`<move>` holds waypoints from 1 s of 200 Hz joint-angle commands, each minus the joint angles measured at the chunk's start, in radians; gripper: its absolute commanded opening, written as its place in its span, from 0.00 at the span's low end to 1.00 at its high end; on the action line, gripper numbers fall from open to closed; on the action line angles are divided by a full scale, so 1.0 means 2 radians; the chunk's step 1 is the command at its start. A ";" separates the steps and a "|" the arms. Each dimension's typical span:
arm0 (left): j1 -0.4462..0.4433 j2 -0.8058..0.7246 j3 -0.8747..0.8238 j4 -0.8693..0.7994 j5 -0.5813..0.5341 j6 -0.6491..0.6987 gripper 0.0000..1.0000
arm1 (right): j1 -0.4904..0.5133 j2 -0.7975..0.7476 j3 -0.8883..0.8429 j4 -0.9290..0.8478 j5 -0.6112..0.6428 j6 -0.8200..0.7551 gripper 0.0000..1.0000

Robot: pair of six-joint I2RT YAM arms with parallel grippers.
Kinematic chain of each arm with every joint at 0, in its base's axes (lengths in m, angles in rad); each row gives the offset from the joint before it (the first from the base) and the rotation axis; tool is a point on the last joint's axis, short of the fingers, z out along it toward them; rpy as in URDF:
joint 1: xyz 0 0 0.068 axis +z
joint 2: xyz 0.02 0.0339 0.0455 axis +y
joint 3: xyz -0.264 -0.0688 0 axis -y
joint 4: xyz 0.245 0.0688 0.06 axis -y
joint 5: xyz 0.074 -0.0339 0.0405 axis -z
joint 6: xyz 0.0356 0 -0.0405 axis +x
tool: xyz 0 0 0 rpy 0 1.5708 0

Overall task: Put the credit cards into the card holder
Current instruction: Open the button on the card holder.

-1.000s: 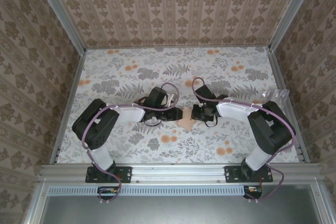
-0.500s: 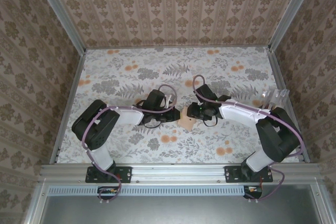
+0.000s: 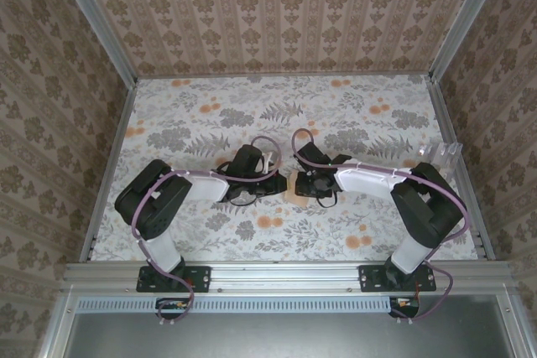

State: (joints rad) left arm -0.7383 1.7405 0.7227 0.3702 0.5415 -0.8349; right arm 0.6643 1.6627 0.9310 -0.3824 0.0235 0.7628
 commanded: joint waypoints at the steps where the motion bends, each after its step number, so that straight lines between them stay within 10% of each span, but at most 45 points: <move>1: 0.000 -0.017 -0.012 0.007 -0.003 -0.006 0.00 | -0.005 0.014 0.000 -0.081 0.098 -0.002 0.26; 74: 0.001 -0.031 -0.043 0.014 -0.032 -0.017 0.00 | -0.015 -0.022 -0.012 -0.111 0.129 0.001 0.17; 200: -0.020 -0.072 -0.059 -0.036 -0.062 -0.015 0.17 | -0.017 -0.060 -0.005 -0.116 0.118 -0.028 0.35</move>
State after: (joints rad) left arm -0.7631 1.6558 0.6090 0.3866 0.4717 -0.8753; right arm 0.6392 1.6482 0.9211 -0.5514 0.2146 0.7311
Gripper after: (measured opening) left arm 0.128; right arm 0.329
